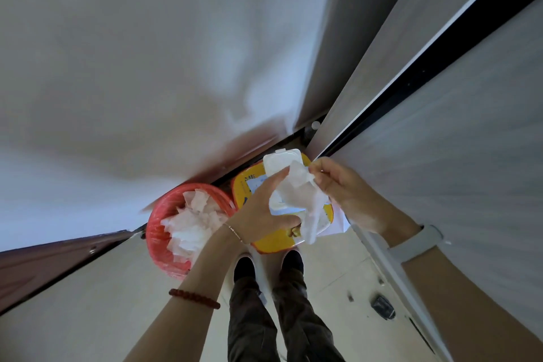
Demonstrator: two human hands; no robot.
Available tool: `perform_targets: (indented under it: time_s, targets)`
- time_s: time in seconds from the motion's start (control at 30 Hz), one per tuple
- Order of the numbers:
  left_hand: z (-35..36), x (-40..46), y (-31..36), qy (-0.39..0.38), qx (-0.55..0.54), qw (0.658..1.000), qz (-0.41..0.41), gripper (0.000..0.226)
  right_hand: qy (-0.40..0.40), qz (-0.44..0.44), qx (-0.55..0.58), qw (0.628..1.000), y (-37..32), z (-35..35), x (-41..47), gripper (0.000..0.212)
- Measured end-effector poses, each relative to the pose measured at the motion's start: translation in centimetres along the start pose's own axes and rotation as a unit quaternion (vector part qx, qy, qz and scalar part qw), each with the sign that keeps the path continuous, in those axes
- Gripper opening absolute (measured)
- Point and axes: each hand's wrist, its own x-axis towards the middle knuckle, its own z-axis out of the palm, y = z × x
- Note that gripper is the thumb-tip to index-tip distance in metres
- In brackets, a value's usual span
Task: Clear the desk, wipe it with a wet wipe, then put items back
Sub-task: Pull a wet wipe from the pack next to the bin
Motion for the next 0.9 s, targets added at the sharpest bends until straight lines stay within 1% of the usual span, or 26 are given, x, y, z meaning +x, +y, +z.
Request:
perform_targets:
  time_s: [0.07, 0.1, 0.17, 0.2, 0.23, 0.3, 0.4, 0.47, 0.53, 0.57, 0.6, 0.63, 0.67, 0.7, 0.73, 0.77, 0.8, 0.83, 0.87, 0.9]
  targets:
    - [0.3, -1.5, 2.0, -0.01, 0.012, 1.0, 0.024, 0.082, 0.01, -0.034, -0.03, 0.999, -2.3, 0.3, -1.2, 0.009]
    - [0.3, -2.2, 3.0, -0.005, 0.01, 0.999, 0.042, 0.085, 0.012, -0.048, -0.043, 0.998, -3.5, 0.6, -1.9, 0.009]
    - [0.4, -3.7, 4.7, 0.004, -0.021, 0.998, 0.057, 0.089, -0.001, -0.072, -0.078, 0.994, -6.0, 1.1, -3.2, 0.016]
    - [0.6, -4.3, 5.6, 0.002, -0.041, 0.998, 0.048, 0.082, -0.005, -0.083, -0.102, 0.991, -7.2, 1.5, -3.6, 0.021]
    - [0.7, -5.3, 6.7, 0.006, -0.066, 0.997, 0.038, 0.066, -0.003, -0.094, -0.123, 0.988, -8.5, 1.9, -4.1, 0.025]
    - [0.9, -7.6, 8.6, 0.05, -0.114, 0.992, 0.035, 0.023, 0.035, -0.121, -0.148, 0.981, -11.5, 2.9, -4.9, 0.028]
    - [0.4, -11.8, 10.3, 0.125, -0.195, 0.971, 0.052, 0.004, 0.138, -0.166, -0.156, 0.964, -14.9, 3.9, -5.5, 0.024]
    - [-0.6, -15.5, 11.4, 0.178, -0.22, 0.957, 0.061, 0.018, 0.183, -0.179, -0.182, 0.949, -16.4, 5.3, -6.0, 0.018]
    - [-1.5, -19.1, 12.3, 0.219, -0.188, 0.956, 0.054, 0.021, 0.213, -0.175, -0.194, 0.942, -16.7, 7.3, -6.1, 0.011]
    - [-1.9, -21.3, 12.7, 0.245, -0.175, 0.952, 0.053, 0.019, 0.215, -0.156, -0.181, 0.947, -16.7, 8.8, -6.2, 0.01]
    - [-2.3, -23.5, 12.8, 0.279, -0.174, 0.943, 0.05, 0.017, 0.204, -0.126, -0.15, 0.959, -16.5, 10.6, -6.3, 0.016]
    - [-2.8, -26.0, 12.9, 0.319, -0.191, 0.927, 0.049, 0.016, 0.171, -0.079, -0.095, 0.977, -16.3, 12.8, -6.7, 0.025]
    - [-3.3, -28.5, 12.8, 0.369, -0.212, 0.904, 0.05, 0.018, 0.117, -0.021, -0.024, 0.993, -16.1, 15.4, -7.4, 0.033]
    - [-3.7, -30.6, 12.6, 0.415, -0.233, 0.878, 0.052, 0.021, 0.046, 0.036, 0.048, 0.997, -15.6, 17.8, -8.3, 0.038]
    - [-4.1, -33.4, 11.9, 0.467, -0.244, 0.848, 0.052, 0.021, -0.029, 0.083, 0.102, 0.991, -15.2, 20.9, -9.8, 0.043]
    - [-4.3, -36.2, 11.3, 0.513, -0.256, 0.818, 0.058, 0.019, -0.096, 0.116, 0.119, 0.981, -14.8, 24.1, -11.8, 0.046]
    - [-4.2, -39.2, 10.5, 0.553, -0.264, 0.788, 0.065, 0.018, -0.162, 0.13, 0.126, 0.97, -14.6, 27.4, -13.9, 0.048]
    - [-4.0, -42.3, 9.6, 0.589, -0.267, 0.76, 0.067, 0.019, -0.223, 0.13, 0.131, 0.957, -14.4, 30.5, -16.1, 0.05]
    - [-3.8, -44.7, 8.5, 0.621, -0.262, 0.736, 0.06, 0.02, -0.278, 0.123, 0.14, 0.942, -14.3, 33.1, -18.0, 0.048]
    - [-3.4, -47.8, 7.2, 0.66, -0.254, 0.705, 0.052, 0.023, -0.32, 0.112, 0.135, 0.931, -14.2, 36.1, -20.3, 0.042]
